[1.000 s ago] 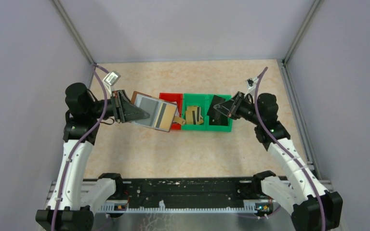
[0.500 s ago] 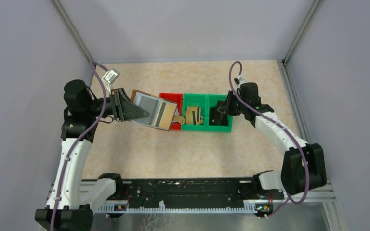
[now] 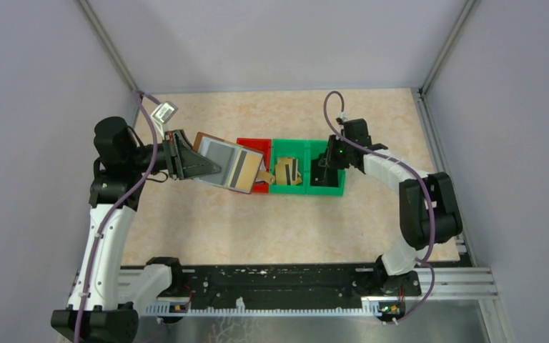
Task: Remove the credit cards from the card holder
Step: Place the credit card in the storage box, then remove the credit card from the card holder.
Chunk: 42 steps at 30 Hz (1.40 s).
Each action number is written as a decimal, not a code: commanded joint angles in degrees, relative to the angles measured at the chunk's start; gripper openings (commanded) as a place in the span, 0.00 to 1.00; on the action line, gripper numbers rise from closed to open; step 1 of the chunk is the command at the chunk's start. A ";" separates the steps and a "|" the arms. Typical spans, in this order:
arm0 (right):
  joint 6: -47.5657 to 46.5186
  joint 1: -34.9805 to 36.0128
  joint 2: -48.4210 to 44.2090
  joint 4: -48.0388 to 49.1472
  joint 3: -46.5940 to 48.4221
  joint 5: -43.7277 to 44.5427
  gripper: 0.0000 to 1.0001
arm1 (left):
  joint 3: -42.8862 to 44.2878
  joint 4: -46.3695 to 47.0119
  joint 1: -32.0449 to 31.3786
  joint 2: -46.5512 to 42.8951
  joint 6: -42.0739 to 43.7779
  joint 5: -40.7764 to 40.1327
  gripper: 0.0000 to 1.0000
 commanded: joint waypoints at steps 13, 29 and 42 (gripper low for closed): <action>4.18 3.57 -16.83 3.14 4.08 2.13 0.55 | 0.35 5.69 -0.20 -0.83 -2.92 -0.54 0.00; 34.01 29.51 -34.19 59.41 -18.49 -0.30 0.99 | -1.59 24.59 -0.21 -1.43 -16.39 -10.09 0.00; 39.95 42.23 -19.23 80.60 -14.99 14.01 0.70 | -4.17 31.15 -0.23 -4.43 -22.13 -12.68 0.00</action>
